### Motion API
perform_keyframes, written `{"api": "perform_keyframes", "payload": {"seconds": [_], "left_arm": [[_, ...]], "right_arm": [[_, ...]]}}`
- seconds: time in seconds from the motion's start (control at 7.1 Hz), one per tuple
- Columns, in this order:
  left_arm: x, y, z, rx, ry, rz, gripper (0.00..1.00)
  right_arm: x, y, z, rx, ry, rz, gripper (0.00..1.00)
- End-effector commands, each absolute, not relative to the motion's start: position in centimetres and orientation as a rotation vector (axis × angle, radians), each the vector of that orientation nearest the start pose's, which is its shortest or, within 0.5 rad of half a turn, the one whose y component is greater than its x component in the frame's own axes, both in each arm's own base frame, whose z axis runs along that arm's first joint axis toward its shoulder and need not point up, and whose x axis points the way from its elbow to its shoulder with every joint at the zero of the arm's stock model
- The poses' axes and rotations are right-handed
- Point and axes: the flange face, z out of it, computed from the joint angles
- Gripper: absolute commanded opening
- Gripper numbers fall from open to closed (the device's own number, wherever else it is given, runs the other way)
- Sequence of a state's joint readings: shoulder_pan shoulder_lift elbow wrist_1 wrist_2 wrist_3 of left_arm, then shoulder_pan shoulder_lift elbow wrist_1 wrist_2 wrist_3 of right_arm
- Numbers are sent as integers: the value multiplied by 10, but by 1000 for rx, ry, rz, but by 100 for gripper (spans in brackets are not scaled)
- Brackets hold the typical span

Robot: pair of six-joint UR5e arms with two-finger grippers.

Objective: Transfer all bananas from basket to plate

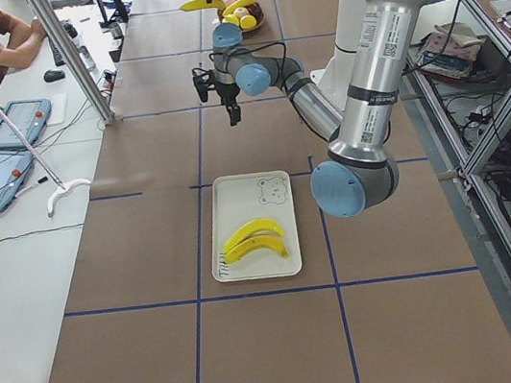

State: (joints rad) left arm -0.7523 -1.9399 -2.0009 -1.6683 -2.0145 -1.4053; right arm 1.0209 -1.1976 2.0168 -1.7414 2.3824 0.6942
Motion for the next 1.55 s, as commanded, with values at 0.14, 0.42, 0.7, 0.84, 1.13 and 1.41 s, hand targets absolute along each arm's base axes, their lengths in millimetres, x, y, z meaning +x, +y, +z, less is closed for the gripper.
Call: {"api": "perform_keyframes", "payload": {"seconds": [0.14,0.42,0.7,0.84,1.13,1.41], "left_arm": [[390,-450,232,14,1245,-391,100],[395,-449,177,6,1403,-411,99],[412,-438,162,-4,1469,-370,99],[421,-438,161,6,1506,-348,99],[431,-441,143,11,1533,-335,99],[438,-431,125,-24,1563,-336,99]], "right_arm": [[-341,-426,205,-22,-976,-62,0],[-392,-389,172,-29,-981,-33,0],[-411,-372,140,-1,-1007,-58,0],[-414,-368,125,9,-1030,-73,0],[-420,-358,105,19,-1060,-103,0],[-429,-349,95,41,-1067,-119,0]]}}
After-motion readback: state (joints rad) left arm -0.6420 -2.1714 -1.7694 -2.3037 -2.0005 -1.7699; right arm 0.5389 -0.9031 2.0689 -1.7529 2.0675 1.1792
